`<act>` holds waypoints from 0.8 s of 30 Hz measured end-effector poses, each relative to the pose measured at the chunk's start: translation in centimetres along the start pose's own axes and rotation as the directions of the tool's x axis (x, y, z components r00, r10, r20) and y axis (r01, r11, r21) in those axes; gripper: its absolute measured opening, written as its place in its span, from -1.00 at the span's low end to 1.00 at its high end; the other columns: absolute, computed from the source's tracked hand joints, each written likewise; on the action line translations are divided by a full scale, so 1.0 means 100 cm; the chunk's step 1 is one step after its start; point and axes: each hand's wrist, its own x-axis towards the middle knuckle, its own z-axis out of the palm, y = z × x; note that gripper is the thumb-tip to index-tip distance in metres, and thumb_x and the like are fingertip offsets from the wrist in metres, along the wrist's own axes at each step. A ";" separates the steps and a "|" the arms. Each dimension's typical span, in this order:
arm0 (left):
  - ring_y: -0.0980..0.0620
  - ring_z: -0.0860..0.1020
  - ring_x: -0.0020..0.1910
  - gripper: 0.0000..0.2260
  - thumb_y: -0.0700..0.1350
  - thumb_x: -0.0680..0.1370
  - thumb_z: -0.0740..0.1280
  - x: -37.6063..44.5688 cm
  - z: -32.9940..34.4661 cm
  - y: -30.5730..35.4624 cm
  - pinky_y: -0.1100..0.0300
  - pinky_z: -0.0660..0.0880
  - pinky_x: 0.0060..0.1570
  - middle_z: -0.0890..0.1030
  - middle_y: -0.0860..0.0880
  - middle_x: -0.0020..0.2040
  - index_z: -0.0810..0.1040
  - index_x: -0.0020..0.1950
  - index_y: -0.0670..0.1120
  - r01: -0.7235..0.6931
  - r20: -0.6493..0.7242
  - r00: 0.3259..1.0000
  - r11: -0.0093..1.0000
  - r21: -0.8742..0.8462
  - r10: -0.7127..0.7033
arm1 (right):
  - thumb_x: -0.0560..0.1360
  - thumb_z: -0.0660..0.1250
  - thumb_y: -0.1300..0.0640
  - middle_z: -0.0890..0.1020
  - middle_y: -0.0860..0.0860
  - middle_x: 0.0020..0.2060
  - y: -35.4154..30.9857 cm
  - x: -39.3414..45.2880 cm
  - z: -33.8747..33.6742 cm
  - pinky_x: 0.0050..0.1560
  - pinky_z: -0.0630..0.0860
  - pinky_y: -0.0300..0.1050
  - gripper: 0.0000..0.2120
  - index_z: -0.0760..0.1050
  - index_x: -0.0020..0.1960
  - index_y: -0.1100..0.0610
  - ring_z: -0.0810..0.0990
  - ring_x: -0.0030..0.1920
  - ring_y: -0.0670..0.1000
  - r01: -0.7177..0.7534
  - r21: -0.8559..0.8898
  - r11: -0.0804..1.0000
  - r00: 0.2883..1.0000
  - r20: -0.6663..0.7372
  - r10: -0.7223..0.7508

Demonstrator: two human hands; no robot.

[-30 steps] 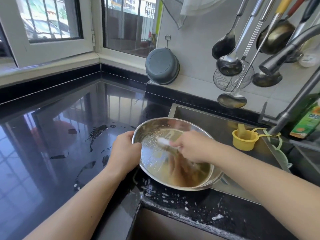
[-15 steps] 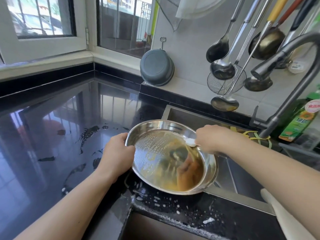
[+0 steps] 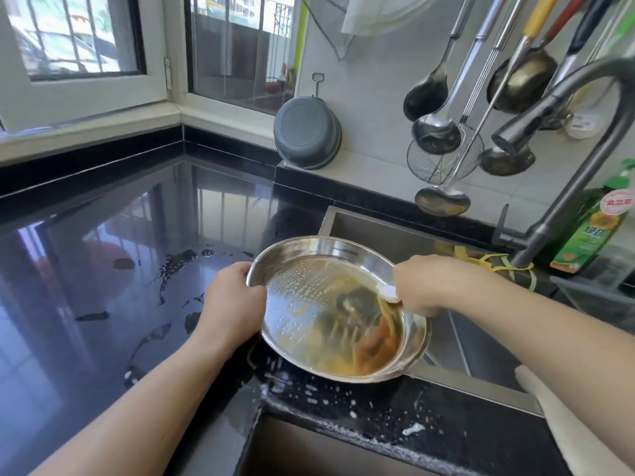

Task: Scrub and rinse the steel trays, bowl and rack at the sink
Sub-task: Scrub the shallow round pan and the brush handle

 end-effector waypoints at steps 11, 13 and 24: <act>-0.04 0.69 -0.14 -0.63 -0.35 0.46 0.22 -0.006 -0.005 0.006 0.07 0.59 -0.12 0.73 0.11 -0.24 0.71 -0.11 0.06 -0.027 0.052 0.998 1.000 -0.010 0.028 | 0.63 0.15 0.15 0.58 0.11 0.20 -0.039 0.047 -0.006 0.03 0.53 -0.06 -0.65 0.58 0.33 0.06 0.56 0.02 0.18 0.200 0.375 0.905 0.972 -0.194 -0.134; 0.00 0.69 -0.15 -0.63 -0.34 0.47 0.24 -0.007 -0.005 0.007 0.12 0.56 -0.17 0.73 0.13 -0.24 0.72 -0.10 0.07 -0.031 0.049 0.998 0.999 -0.017 0.032 | 0.66 0.11 0.18 0.55 0.14 0.24 -0.052 0.042 -0.010 -0.01 0.46 -0.08 -0.61 0.55 0.39 0.02 0.48 -0.01 0.15 0.259 0.406 0.876 0.960 -0.207 -0.188; 0.06 0.68 -0.12 -0.61 -0.36 0.53 0.18 -0.005 0.000 0.006 0.17 0.50 -0.22 0.72 0.12 -0.15 0.70 0.03 0.03 -0.032 -0.041 0.999 0.999 -0.028 0.031 | 0.57 0.37 0.22 0.47 -0.14 -0.32 -0.067 -0.009 -0.018 -0.27 0.46 -0.11 -0.58 0.59 0.33 -0.16 0.44 -0.30 0.03 0.489 0.410 0.770 0.841 0.013 -0.541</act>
